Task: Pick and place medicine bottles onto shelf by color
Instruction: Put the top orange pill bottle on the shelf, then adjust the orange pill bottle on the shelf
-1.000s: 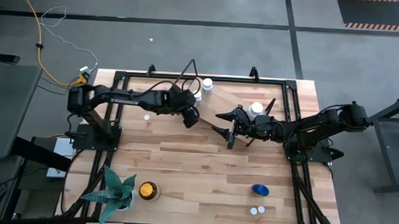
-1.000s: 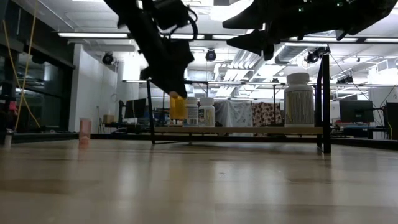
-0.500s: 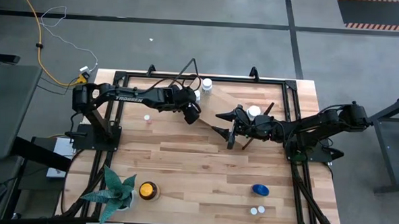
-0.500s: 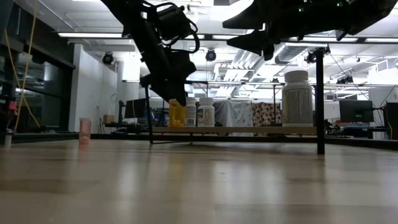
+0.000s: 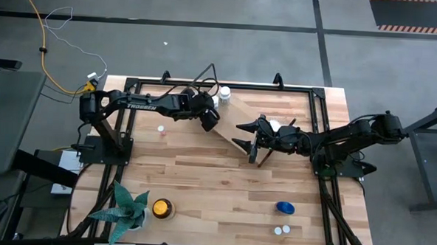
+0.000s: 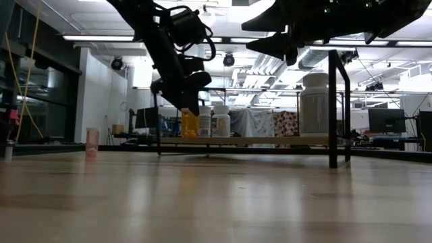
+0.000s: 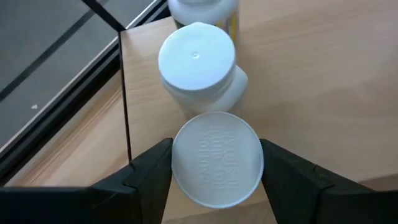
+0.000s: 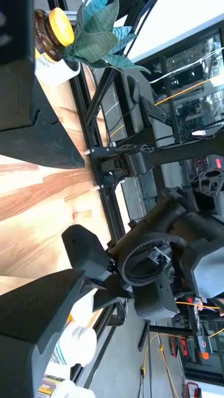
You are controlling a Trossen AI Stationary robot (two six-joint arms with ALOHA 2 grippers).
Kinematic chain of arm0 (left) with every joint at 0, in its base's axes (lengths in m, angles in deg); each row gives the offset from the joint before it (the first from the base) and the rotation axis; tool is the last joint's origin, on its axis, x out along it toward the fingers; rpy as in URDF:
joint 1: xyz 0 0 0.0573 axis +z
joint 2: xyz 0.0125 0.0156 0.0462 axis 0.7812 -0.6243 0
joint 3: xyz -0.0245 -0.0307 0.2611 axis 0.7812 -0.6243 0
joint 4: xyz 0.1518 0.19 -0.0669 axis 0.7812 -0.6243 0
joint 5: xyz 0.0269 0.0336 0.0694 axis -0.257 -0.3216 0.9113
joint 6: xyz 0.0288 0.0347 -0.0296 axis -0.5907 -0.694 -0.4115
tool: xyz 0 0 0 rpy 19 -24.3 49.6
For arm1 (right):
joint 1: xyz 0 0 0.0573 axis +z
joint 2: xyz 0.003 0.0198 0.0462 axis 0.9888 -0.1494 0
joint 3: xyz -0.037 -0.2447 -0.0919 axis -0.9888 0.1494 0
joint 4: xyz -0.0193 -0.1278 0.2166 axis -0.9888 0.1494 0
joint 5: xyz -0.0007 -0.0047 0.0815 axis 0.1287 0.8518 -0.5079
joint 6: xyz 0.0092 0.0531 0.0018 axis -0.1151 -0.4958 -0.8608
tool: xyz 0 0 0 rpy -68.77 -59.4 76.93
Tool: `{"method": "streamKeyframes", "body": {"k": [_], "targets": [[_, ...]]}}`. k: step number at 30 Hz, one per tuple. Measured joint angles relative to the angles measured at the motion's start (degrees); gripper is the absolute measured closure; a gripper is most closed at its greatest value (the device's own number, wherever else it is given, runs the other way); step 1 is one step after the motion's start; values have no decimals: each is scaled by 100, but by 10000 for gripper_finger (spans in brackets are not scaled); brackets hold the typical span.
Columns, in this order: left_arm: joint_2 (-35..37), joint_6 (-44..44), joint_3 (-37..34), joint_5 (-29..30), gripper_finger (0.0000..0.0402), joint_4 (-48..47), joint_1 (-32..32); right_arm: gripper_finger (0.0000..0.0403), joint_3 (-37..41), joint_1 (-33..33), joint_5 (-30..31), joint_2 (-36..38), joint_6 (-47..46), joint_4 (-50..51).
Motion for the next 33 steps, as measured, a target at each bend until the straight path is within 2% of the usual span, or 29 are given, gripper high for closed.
{"method": "streamKeyframes", "body": {"k": [8, 13, 22, 26, 33], "targets": [[0, 127, 0, -13, 192, 3, 49, 135, 0, 0, 1, 0, 0, 0], [0, -168, 0, -29, 192, -37, -29, 135, 0, 0, 1, 0, 0, 1], [0, -203, 2, -215, 190, -32, -39, 135, 0, 0, 0, 0, 0, 1], [2, -57, 2, -206, 168, -33, -41, 135, 0, 2, 2, 0, 0, 0], [79, -10, 2, -166, 107, -70, -41, 135, 0, 0, 0, 0, 0, 2]]}}
